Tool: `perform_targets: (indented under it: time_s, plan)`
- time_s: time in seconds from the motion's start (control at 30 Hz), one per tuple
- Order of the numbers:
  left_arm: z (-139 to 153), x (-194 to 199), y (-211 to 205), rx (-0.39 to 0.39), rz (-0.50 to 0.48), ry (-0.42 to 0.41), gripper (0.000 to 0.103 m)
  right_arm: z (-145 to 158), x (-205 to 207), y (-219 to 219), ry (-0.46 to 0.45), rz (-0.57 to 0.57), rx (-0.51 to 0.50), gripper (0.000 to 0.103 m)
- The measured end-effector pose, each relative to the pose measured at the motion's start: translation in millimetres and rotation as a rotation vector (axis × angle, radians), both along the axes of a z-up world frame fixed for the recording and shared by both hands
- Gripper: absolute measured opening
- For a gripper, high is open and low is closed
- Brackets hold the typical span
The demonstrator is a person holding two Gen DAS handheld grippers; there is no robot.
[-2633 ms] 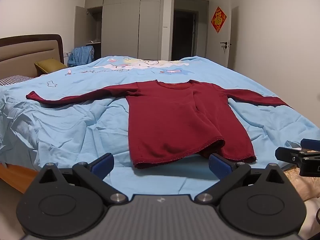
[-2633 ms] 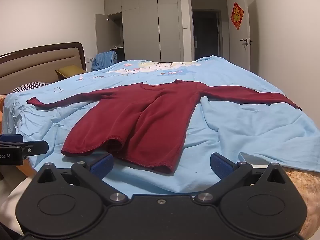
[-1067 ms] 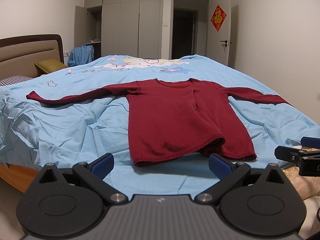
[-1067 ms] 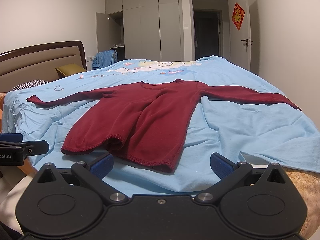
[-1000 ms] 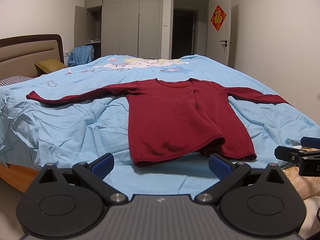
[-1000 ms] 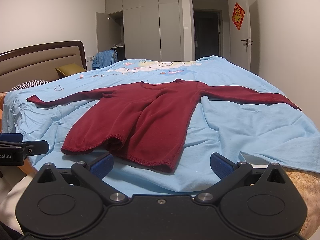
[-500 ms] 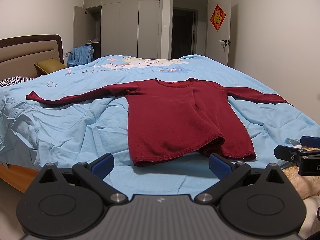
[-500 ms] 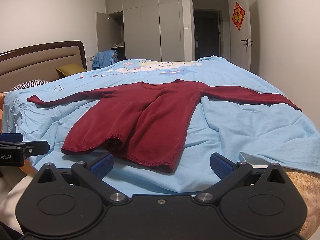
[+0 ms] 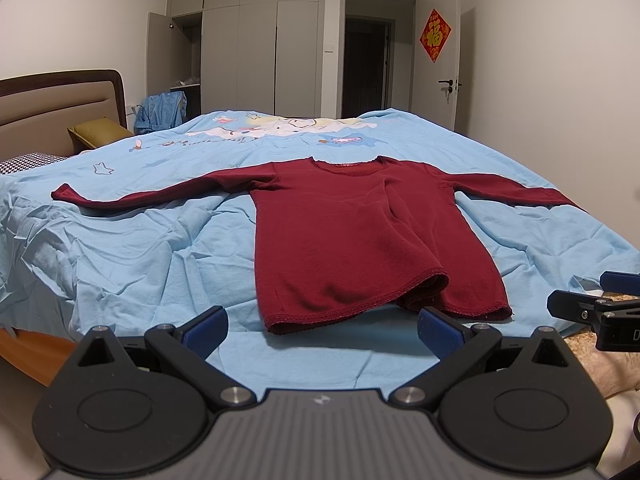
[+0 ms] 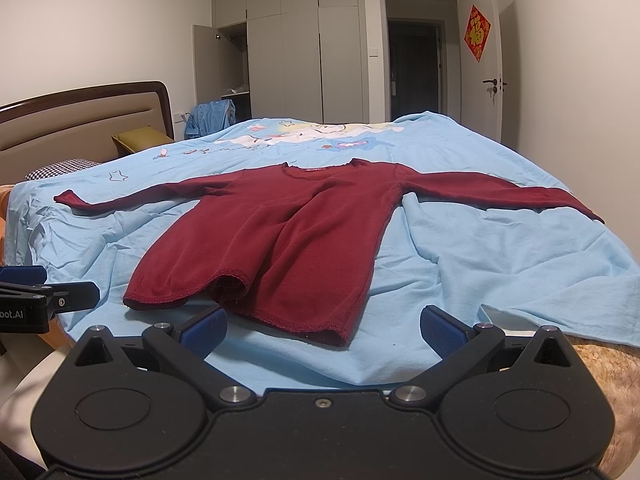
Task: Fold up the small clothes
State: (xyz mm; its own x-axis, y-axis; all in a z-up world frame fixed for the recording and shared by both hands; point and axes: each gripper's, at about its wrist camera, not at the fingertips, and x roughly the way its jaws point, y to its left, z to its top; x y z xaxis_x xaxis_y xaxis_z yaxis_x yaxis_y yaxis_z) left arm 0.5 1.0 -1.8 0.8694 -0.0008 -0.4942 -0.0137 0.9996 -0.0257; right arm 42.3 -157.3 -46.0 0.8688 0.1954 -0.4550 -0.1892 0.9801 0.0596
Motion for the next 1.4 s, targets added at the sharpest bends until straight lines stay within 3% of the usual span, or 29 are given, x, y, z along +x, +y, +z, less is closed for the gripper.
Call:
perform_targets:
  time_s: [0.67,0.9,1.4]
  plan:
    - [0,3,-1,-0.006,-0.010,0.028,0.103,0,0,-3,0.002,-0.001,0.001,0.103]
    - [4,31,0,0.030,0.013,0.090,0.103,3,7,-19,-0.006,0.009,0.082,0.103]
    - [35,114,7,0.081,0.040,0.071,0.103,29,93,-64,-0.063,-0.065,0.185,0.103]
